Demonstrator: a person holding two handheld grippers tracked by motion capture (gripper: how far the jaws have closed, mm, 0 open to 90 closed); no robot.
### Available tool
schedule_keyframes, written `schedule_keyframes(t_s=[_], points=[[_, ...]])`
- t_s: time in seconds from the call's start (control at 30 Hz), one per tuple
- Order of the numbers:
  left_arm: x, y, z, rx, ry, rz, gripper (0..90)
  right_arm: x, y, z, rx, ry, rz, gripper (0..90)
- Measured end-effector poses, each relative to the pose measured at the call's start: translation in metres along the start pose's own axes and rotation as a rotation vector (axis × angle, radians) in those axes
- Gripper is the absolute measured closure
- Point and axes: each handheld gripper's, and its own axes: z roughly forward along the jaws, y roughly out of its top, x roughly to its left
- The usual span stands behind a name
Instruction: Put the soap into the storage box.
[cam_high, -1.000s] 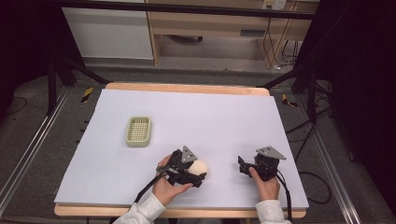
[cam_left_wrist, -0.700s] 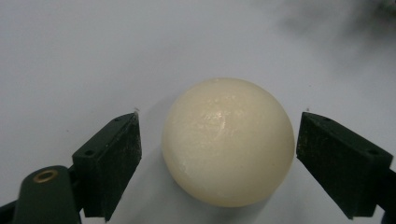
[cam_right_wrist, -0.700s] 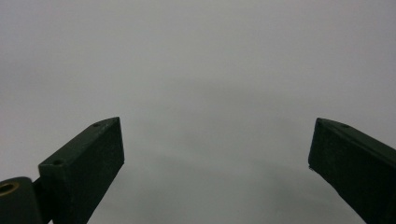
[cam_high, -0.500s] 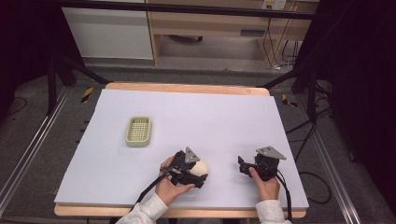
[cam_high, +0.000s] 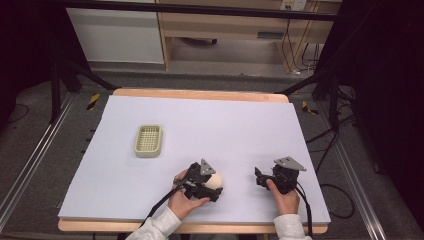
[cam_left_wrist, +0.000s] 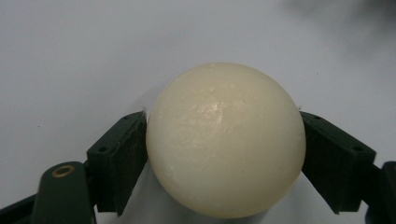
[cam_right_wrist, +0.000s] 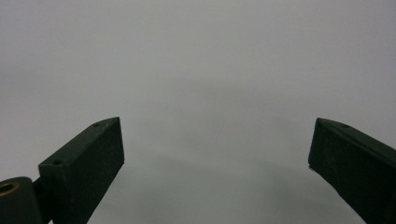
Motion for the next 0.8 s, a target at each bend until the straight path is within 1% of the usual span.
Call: schedule_keyframes(t_s=[0.1,0.4,0.43,0.7,0.8], points=[[-0.0011,0.0002,0.0007,0.0,0.002,-0.001,21.8,-0.0001,0.0,0.0001,0.001,0.0,0.001,3.9],[-0.0018,0.0006,0.001,0.0,0.008,0.003,22.3,0.0,0.0001,-0.0001,0.001,0.002,0.004,3.8],[-0.0021,0.0004,0.0009,0.0,0.011,0.008,22.3,-0.0002,0.0,0.0001,0.001,0.001,0.001,3.9],[-0.0011,0.0009,-0.0012,0.009,0.029,0.009,22.5,-0.0001,0.0001,-0.0003,-0.001,0.002,0.003,3.9],[0.0002,0.0006,-0.0032,0.013,0.021,0.012,22.5,-0.0001,0.0001,-0.0002,0.0,0.004,0.004,3.9]])
